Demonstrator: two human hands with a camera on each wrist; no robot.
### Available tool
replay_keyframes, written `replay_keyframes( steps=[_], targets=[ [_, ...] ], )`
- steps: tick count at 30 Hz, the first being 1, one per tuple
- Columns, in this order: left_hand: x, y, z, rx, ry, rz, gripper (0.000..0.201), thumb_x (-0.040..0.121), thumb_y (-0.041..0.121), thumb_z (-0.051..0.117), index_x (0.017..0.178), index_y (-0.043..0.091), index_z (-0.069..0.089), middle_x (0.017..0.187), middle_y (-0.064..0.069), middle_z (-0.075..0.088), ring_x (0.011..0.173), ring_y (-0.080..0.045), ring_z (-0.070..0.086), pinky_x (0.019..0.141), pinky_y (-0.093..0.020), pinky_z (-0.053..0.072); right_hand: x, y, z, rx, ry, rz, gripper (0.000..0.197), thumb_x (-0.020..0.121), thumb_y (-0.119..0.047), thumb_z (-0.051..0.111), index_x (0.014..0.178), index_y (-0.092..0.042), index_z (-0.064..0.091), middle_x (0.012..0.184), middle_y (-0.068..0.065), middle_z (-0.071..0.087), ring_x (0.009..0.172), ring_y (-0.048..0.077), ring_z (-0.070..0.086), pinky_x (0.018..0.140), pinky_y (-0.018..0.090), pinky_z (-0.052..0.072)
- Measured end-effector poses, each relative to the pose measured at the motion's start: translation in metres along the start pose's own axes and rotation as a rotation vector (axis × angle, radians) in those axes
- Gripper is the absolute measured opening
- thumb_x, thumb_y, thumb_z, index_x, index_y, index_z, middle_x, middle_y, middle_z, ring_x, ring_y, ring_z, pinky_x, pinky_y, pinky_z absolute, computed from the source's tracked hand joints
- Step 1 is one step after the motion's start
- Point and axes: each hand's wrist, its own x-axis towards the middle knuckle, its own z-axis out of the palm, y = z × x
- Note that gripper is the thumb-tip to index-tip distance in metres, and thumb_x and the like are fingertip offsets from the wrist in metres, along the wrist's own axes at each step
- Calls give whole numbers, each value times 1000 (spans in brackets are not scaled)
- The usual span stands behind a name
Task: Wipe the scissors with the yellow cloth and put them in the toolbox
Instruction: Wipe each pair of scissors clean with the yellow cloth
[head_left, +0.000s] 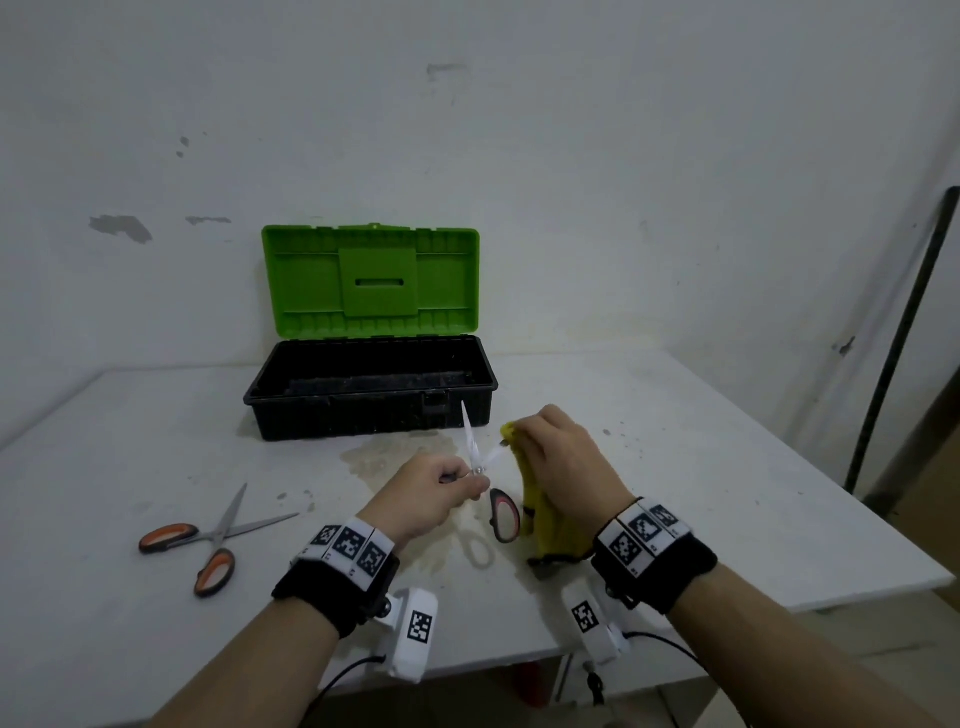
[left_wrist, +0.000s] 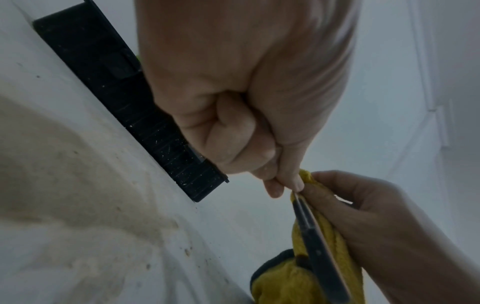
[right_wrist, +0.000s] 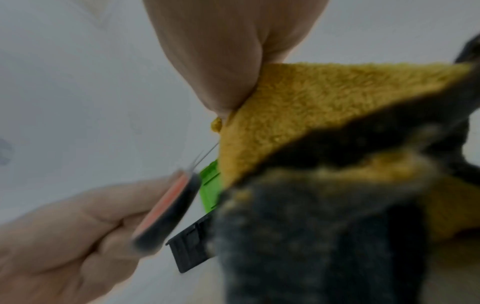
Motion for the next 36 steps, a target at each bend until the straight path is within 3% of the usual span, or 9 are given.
replay_keyframes(
  steps=[4,8,10,16,19,22,24,31,36],
  targets=[
    [0,-3,-2,16,-1,-7,27,90,39,71,76,17,71,58,9,49,48,-7,38,50,-22,33,7,2,-11,52,133,66,21,102,-25,49,108,-13,65,97,1,52,80,21,56,76,40,50],
    [1,0,-1,73,-8,8,30,90,40,70,80,12,70,57,10,47,48,-8,38,50,-24,33,-5,-19,-3,-114,-152,-155,17,93,-10,62,108,-17,61,97,-4,44,74,18,54,68,31,49],
    [2,2,0,168,-12,51,36,90,40,70,80,6,66,60,6,46,51,-9,38,52,-24,33,-4,-22,-1,-177,-216,-99,16,93,-12,59,109,-14,61,103,0,46,83,22,58,73,29,49],
    [-1,-5,-8,144,-23,44,33,90,38,71,77,8,66,60,6,46,52,-8,39,54,-24,34,13,3,-16,-123,-30,179,24,103,-22,43,106,-8,63,103,6,51,89,27,57,78,36,48],
    [-1,-7,-7,73,-25,1,27,89,39,72,73,18,69,61,7,49,55,-11,41,57,-28,36,7,3,-16,-40,70,92,20,102,-22,47,104,-10,63,98,2,50,81,22,55,74,36,49],
    [1,-6,-2,58,-25,-10,25,89,39,72,71,22,69,60,9,49,54,-9,42,57,-28,35,-5,-6,0,-61,-51,-99,7,99,-17,56,103,-15,62,94,-3,47,73,19,53,68,35,49],
    [1,-5,0,66,-34,-15,25,89,39,71,75,19,70,61,8,49,54,-9,42,57,-27,35,-10,-7,9,-109,-116,-135,11,96,-14,59,106,-17,63,98,-1,48,75,21,56,69,34,50],
    [-1,-9,-4,28,-45,-44,26,91,38,70,73,19,70,52,13,48,46,-4,38,49,-20,33,2,18,-2,-30,54,109,25,101,-25,50,103,-9,68,97,6,54,82,26,57,77,40,50],
    [-1,-4,-11,-34,-60,-89,23,92,32,70,79,13,65,55,9,45,43,-6,33,41,-19,27,3,31,-7,52,111,179,22,101,-23,51,108,-13,68,100,2,58,88,16,52,80,26,41]
  ],
)
